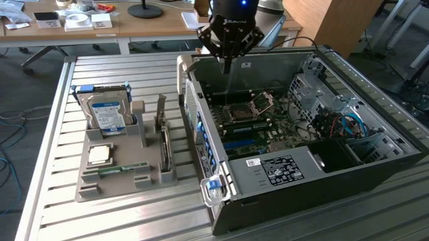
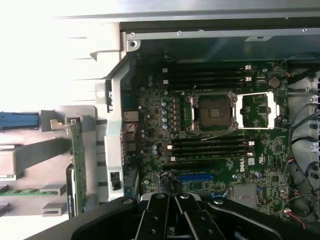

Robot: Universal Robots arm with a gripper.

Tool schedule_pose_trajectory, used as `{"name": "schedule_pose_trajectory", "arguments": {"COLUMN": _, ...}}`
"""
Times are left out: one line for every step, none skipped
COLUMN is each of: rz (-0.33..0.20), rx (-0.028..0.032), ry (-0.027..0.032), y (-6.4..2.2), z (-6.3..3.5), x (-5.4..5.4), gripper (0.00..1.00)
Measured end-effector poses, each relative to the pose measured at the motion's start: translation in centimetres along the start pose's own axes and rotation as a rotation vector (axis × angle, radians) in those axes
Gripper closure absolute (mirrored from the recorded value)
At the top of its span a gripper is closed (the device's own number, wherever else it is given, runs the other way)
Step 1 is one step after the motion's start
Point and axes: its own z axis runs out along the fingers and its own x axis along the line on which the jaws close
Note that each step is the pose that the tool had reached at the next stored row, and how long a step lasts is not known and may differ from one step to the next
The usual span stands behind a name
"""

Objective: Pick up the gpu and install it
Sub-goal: 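Reach for the gpu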

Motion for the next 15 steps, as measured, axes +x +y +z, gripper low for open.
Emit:
{"name": "schedule_pose_trajectory", "arguments": {"rz": 0.0, "rx": -0.0001, "ry": -0.0001, "y": -0.01, "z": 0.0, "x": 0.2, "gripper": 0.89}}
{"name": "schedule_pose_trajectory", "arguments": {"rz": 0.0, "rx": 0.0, "ry": -0.0001, "y": -0.03, "z": -0.01, "x": 0.4, "gripper": 0.89}}
{"name": "schedule_pose_trajectory", "arguments": {"rz": 0.0, "rx": -0.0001, "ry": -0.0002, "y": -0.04, "z": -0.01, "x": 0.6, "gripper": 0.89}}
{"name": "schedule_pose_trajectory", "arguments": {"rz": 0.0, "rx": 0.0, "ry": -0.0002, "y": -0.06, "z": -0.02, "x": 0.7, "gripper": 0.89}}
{"name": "schedule_pose_trajectory", "arguments": {"rz": 0.0, "rx": 0.0, "ry": -0.0002, "y": -0.07, "z": -0.03, "x": 0.9, "gripper": 0.89}}
{"name": "schedule_pose_trajectory", "arguments": {"rz": 0.0, "rx": 0.0001, "ry": -0.0002, "y": -0.08, "z": -0.04, "x": 1.1, "gripper": 0.89}}
{"name": "schedule_pose_trajectory", "arguments": {"rz": 0.0, "rx": 0.0, "ry": -0.0003, "y": -0.1, "z": -0.04, "x": 1.3, "gripper": 0.89}}
{"name": "schedule_pose_trajectory", "arguments": {"rz": 0.0, "rx": 0.0, "ry": -0.0003, "y": -0.11, "z": -0.04, "x": 1.5, "gripper": 0.89}}
{"name": "schedule_pose_trajectory", "arguments": {"rz": 0.0, "rx": -0.0001, "ry": -0.0003, "y": -0.13, "z": -0.04, "x": 1.7, "gripper": 0.89}}
{"name": "schedule_pose_trajectory", "arguments": {"rz": 0.0, "rx": 0.0, "ry": -0.0004, "y": -0.14, "z": -0.05, "x": 1.9, "gripper": 0.89}}
{"name": "schedule_pose_trajectory", "arguments": {"rz": 0.0, "rx": -0.0001, "ry": -0.0004, "y": -0.16, "z": -0.06, "x": 2.1, "gripper": 0.89}}
{"name": "schedule_pose_trajectory", "arguments": {"rz": 0.0, "rx": 0.0, "ry": -0.0004, "y": -0.17, "z": -0.06, "x": 2.4, "gripper": 0.89}}
{"name": "schedule_pose_trajectory", "arguments": {"rz": 0.0, "rx": 0.0, "ry": -0.0004, "y": -0.19, "z": -0.07, "x": 2.6, "gripper": 0.89}}
{"name": "schedule_pose_trajectory", "arguments": {"rz": 0.0, "rx": -0.0001, "ry": -0.0005, "y": -0.21, "z": -0.08, "x": 2.9, "gripper": 0.89}}
{"name": "schedule_pose_trajectory", "arguments": {"rz": 0.0, "rx": -0.0001, "ry": -0.0006, "y": -0.23, "z": -0.08, "x": 3.1, "gripper": 0.89}}
